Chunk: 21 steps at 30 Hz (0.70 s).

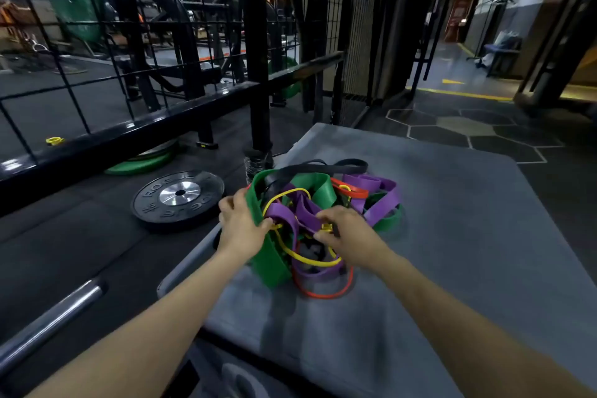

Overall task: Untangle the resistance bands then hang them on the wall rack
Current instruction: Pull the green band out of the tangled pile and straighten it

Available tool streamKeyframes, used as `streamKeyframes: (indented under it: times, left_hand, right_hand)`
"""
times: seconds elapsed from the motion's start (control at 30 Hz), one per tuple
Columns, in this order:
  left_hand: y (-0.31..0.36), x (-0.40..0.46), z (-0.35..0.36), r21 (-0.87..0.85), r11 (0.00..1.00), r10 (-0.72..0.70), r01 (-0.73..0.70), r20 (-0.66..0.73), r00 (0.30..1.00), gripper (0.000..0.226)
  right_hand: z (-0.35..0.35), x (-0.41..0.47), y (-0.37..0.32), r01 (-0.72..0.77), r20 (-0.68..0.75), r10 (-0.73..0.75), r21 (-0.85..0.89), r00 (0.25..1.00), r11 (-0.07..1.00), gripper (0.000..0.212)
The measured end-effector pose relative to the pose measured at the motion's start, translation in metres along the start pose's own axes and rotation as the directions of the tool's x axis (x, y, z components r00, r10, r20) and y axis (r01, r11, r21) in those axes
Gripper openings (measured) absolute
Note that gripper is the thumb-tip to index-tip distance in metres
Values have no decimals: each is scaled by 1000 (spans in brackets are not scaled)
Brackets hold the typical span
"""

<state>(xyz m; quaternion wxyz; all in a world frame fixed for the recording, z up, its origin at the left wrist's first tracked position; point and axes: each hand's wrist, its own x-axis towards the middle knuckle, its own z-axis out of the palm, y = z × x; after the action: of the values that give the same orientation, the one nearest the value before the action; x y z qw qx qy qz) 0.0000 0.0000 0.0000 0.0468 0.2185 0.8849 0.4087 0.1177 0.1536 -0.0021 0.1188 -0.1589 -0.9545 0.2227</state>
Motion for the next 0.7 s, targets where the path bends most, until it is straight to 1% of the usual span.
streamKeyframes:
  times: [0.07,0.17,0.23,0.33,0.4,0.5,0.6,0.7]
  left_hand:
    - [-3,5,-2,-61,997,-36,38,21,999,72]
    - [-11,10,-1,-201,979,-26,44,93,995,58]
    - [-16,12,-4,-253,966,-25,49,99,995,52]
    - [-28,19,-14,-306,949,-73,75,18,997,45]
    - [-35,25,-23,-348,933,-107,94,-20,994,43]
    - [-42,37,-32,-388,916,-140,98,-83,987,38]
    - [-43,49,-36,-401,911,-157,95,-126,979,33]
    - [-47,58,-33,-409,909,-149,83,-132,980,32]
  right_hand:
    - [8,5,-8,30,60,-32,27,998,999,45]
    - [23,8,-19,80,149,-84,37,985,996,50]
    - [31,12,-20,94,150,-97,26,984,995,47]
    - [29,25,-22,89,-6,-89,46,996,995,22]
    - [21,42,-27,81,-111,-73,66,991,995,15]
    - [14,74,-35,95,-171,-97,-18,981,995,23]
    - [20,108,-41,118,-135,-129,-85,982,989,33]
    - [29,136,-40,112,-84,-125,-144,989,983,46]
